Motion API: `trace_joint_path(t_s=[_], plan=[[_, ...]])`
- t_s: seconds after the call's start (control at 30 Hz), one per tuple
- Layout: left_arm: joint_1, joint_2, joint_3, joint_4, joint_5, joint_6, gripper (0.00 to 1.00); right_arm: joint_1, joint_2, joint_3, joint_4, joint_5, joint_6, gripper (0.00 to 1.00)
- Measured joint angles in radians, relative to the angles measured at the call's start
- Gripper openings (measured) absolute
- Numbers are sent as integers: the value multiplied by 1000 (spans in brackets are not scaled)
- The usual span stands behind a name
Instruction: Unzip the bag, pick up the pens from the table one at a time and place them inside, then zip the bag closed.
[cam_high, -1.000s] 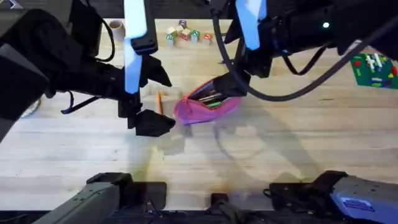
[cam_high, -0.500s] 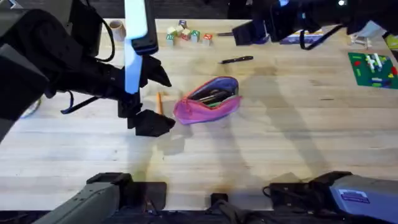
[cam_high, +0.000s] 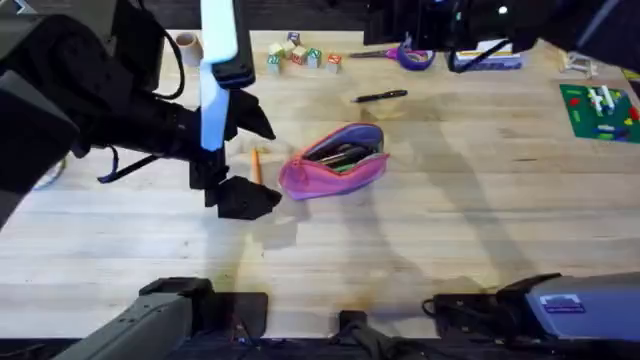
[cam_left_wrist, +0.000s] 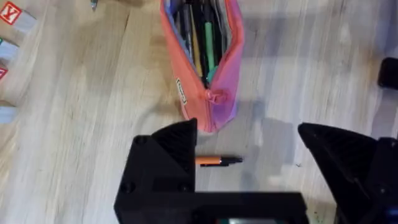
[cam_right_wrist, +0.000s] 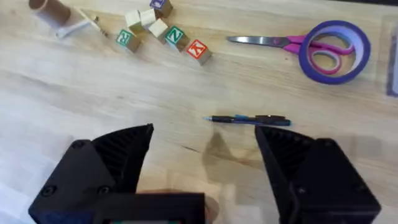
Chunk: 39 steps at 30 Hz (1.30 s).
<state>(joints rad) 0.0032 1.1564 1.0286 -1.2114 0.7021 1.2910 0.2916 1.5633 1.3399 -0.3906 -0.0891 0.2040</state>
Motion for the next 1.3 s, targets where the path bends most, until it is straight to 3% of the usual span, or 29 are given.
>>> trace_joint_path(t_s=[0.33,0.47,0.5,0.77,1.3], plan=[[0,0,0,0,0,0,995,3,86,0,58,100,365,998],[0,0,0,0,0,0,994,24,86,0,56,254,566,998],[0,0,0,0,0,0,993,68,86,0,83,391,675,998],[0,0,0,0,0,0,995,127,116,0,100,536,800,998],[0,0,0,0,0,0,995,129,308,0,100,568,904,998]])
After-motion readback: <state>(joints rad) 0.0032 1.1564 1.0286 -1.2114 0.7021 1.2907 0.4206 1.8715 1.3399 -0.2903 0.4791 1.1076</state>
